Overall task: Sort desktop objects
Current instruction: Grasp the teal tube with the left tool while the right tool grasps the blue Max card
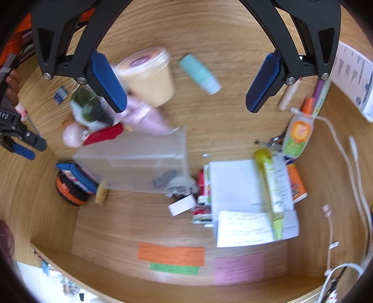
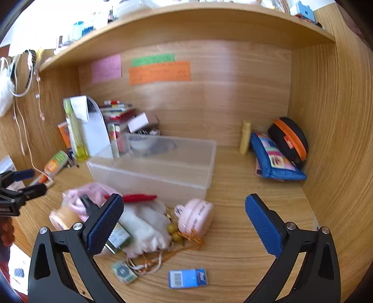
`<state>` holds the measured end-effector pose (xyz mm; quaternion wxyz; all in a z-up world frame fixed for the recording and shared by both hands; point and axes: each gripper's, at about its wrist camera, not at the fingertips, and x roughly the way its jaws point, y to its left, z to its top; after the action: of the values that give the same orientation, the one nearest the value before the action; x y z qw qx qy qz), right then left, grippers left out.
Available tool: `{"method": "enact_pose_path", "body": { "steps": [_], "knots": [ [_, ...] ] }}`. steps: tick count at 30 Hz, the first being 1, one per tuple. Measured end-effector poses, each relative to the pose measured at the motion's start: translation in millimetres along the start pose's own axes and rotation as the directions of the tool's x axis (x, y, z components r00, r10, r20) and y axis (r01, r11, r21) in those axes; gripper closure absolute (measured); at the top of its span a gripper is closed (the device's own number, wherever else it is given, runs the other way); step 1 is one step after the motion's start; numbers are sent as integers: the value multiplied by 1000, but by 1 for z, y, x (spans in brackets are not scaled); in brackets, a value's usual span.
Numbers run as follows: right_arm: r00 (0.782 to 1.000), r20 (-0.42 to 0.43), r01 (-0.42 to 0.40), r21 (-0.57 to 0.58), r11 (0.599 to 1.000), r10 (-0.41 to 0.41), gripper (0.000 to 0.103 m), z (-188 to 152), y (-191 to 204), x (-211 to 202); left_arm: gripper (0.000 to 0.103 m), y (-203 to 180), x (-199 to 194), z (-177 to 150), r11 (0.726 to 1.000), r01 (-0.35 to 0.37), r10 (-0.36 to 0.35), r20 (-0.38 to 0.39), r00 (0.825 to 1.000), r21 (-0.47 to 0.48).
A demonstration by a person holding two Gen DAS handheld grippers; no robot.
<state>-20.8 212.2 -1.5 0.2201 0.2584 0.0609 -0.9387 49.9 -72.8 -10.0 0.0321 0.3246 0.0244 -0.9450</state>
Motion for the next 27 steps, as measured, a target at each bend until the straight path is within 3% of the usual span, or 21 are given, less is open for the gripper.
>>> {"method": "enact_pose_path", "body": {
  "steps": [5,6,11,16,24,27],
  "knots": [
    [998,-58,17,1,1000,-17,0,-13,-4,3,0,10,3,-17,991,-132,133,-24,991,27],
    [997,-71,17,7,1000,-17,0,-17,-6,4,0,12,4,-21,991,-132,133,-32,991,27],
    [987,-158,8,22,1000,-4,0,-32,-10,15,0,27,17,-39,993,-119,120,-102,988,15],
    [973,-229,19,-5,1000,-20,0,-48,-9,22,0,31,33,-58,992,-90,102,-151,983,83],
    [953,-300,36,-1,999,-35,0,-65,-12,28,0,31,62,-54,991,17,15,-231,973,136],
    [942,-331,58,-9,998,-57,0,-70,-12,31,0,26,69,-55,985,20,23,-239,971,174]
  ]
}}
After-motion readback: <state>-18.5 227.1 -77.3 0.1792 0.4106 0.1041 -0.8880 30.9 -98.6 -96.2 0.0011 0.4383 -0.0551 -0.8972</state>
